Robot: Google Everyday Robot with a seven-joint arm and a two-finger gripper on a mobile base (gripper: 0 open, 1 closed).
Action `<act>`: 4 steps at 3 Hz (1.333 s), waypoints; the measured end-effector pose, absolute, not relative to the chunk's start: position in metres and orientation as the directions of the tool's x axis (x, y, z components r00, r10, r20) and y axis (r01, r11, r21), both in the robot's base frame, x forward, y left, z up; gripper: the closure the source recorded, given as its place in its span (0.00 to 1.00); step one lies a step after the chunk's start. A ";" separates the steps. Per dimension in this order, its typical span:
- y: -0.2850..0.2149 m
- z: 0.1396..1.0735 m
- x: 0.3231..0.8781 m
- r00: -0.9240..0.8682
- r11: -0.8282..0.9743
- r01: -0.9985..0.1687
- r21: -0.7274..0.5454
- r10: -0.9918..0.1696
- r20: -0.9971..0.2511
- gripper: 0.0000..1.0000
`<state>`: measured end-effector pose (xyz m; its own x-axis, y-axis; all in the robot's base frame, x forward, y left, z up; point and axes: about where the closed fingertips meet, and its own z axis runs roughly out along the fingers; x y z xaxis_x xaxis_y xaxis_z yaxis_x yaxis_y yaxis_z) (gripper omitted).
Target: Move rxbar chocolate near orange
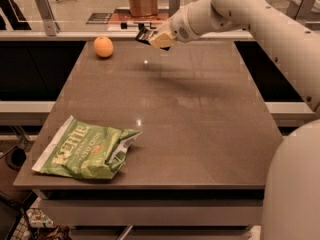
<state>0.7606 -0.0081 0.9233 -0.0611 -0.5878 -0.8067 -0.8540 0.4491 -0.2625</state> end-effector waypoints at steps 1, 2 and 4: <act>0.012 0.917 0.765 -0.046 0.411 -0.876 -0.251 -0.590 -0.806 1.00; 0.033 0.909 0.769 -0.038 0.371 -0.897 -0.241 -0.609 -0.792 1.00; 0.060 0.900 0.773 -0.021 0.312 -0.922 -0.227 -0.628 -0.778 1.00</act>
Offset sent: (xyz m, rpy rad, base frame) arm 0.0133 0.0611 -0.0196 -0.0496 0.0545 0.1259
